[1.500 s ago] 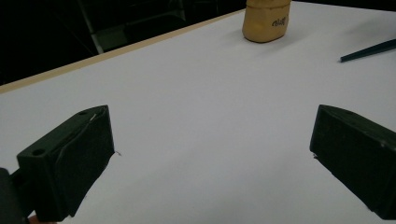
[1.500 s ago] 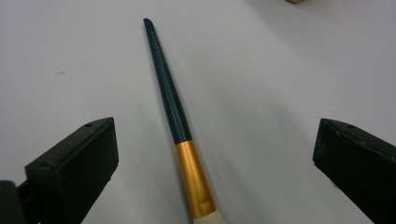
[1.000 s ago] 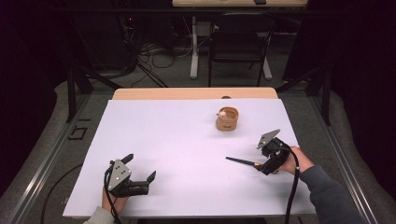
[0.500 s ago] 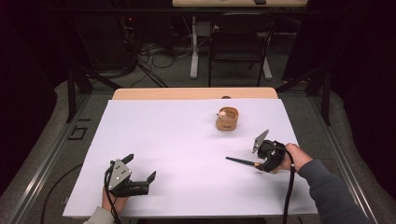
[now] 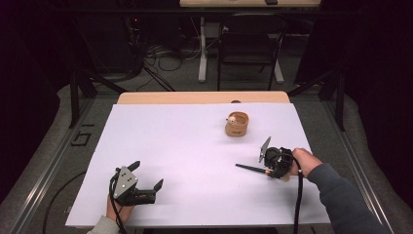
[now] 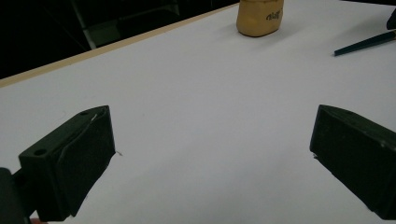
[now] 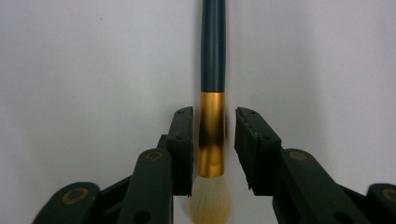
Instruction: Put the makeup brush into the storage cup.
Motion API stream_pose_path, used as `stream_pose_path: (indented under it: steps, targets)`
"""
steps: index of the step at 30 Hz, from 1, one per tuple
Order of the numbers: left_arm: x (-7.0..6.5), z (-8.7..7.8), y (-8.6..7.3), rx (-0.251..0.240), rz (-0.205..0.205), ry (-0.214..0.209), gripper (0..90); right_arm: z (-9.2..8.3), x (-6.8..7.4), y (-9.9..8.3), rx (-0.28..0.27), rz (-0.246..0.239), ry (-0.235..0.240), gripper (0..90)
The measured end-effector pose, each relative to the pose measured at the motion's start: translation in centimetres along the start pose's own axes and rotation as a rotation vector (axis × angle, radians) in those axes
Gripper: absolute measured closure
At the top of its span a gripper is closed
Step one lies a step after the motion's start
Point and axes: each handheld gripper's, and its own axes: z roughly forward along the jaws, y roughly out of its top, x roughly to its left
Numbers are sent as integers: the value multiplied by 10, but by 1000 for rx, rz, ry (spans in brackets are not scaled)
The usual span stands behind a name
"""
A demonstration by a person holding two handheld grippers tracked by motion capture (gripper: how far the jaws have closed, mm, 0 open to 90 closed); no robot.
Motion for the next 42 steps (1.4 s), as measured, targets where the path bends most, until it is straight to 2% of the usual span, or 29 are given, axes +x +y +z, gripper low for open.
stream_pose_path:
  steps: [2, 3, 6, 7, 9, 12, 13, 14, 24, 26, 27, 29, 32, 35, 37, 39, 42]
  targets:
    - [0, 0, 0, 0, 0, 0, 0, 1, 0, 0, -7, 5, -1, 693]
    - [0, 0, 0, 1, 0, 2, 0, 0, 0, 2, 25, -5, 4, 701]
    - [0, 0, 0, 3, 1, 1, 0, 3, 0, 2, 5, -1, 4, 709]
    - [0, 0, 0, 3, 2, 2, 0, 3, 0, 3, 28, -5, 2, 720]
    - [0, 0, 0, 4, 2, 1, 0, 5, -1, 3, 18, -11, -1, 723]
    - [0, 0, 0, 6, 1, 1, 0, 6, 0, 4, 29, -8, 4, 744]
    - [0, 0, 0, 8, 1, 1, 0, 6, -1, 6, 49, -15, 11, 755]
    - [0, 0, 0, 8, 2, 0, 0, 7, -1, 5, 38, -17, 7, 757]
    - [1, 0, 0, 13, 3, 1, 0, 6, 0, 7, 45, -45, 3, 772]
    - [1, 1, 0, 14, 4, 1, 0, 4, 1, 7, 56, -33, 4, 773]
    - [1, 1, 0, 14, 4, 1, 0, 5, 1, 6, 37, -32, 1, 773]
    - [1, 1, 0, 15, 5, 1, 0, 2, 1, 6, 40, -35, 2, 773]
    - [0, 1, 0, 14, 4, 2, 0, 0, 2, 5, 9, -18, -5, 774]
    - [1, 1, 0, 16, 4, 3, 0, -3, 1, 5, 4, -25, -11, 774]
    - [0, 1, 0, 16, 4, 2, 0, -6, 1, 4, -38, -18, -23, 774]
    - [0, 1, 0, 16, 5, 3, 0, -9, 0, 4, -29, -17, -25, 774]
    - [1, 1, 0, 17, 5, 2, 0, -15, 1, 5, -45, -19, -30, 774]
